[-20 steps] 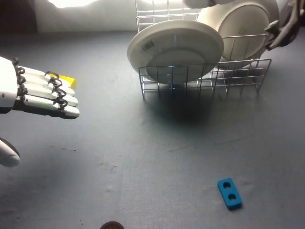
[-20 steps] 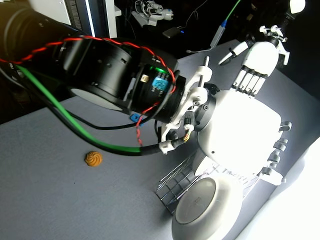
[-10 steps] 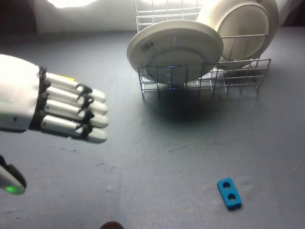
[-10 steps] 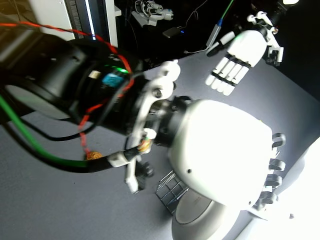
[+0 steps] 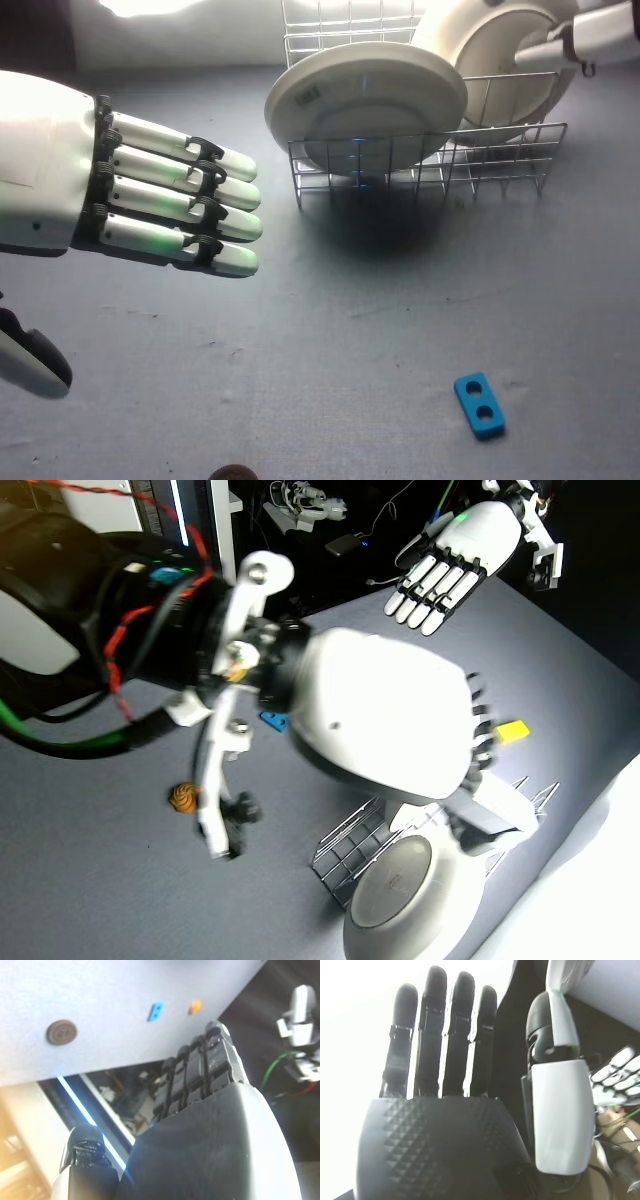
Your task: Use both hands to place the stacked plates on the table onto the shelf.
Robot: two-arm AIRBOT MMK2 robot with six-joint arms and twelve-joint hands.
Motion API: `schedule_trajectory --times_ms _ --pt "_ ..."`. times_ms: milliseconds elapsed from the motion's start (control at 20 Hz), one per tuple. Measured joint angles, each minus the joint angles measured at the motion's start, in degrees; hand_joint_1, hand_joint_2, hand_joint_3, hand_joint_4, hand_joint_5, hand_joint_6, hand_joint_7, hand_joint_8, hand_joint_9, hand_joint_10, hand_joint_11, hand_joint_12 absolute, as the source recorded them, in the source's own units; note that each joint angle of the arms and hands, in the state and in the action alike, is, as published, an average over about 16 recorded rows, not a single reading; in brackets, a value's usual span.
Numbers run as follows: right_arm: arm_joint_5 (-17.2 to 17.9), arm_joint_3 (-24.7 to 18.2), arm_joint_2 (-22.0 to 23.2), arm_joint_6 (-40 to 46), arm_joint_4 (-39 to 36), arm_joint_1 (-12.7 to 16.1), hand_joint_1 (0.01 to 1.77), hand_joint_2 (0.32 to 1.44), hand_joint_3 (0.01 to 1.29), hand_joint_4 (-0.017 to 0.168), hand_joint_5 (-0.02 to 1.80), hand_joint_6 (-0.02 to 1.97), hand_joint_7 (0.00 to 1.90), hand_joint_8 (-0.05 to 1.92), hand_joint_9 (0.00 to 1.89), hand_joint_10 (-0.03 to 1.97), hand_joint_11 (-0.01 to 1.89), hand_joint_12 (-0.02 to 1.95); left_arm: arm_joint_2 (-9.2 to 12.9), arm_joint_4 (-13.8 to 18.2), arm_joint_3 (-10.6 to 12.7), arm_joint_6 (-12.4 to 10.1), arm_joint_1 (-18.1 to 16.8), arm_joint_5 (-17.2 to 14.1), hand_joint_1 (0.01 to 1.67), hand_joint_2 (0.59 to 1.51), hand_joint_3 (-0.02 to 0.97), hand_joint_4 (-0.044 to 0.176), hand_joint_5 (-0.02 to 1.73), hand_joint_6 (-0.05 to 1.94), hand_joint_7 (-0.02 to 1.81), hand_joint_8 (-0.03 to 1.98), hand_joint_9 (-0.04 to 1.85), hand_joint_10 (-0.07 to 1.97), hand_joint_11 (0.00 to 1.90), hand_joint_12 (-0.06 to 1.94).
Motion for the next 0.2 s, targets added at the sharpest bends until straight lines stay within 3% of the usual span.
schedule_trajectory --times_ms 200 --pt "0.59 -2.00 1.62 -0.35 -2.23 -0.84 0.90 1.05 0.02 0.004 0.89 0.09 0.98 0.03 0.86 0.16 0.35 1.30 0.34 0.51 -0.56 -0.63 -1.16 -0.20 0.01 1.113 0.021 0.003 0.03 0.01 0.04 0.01 0.04 -0.05 0.02 0.04"
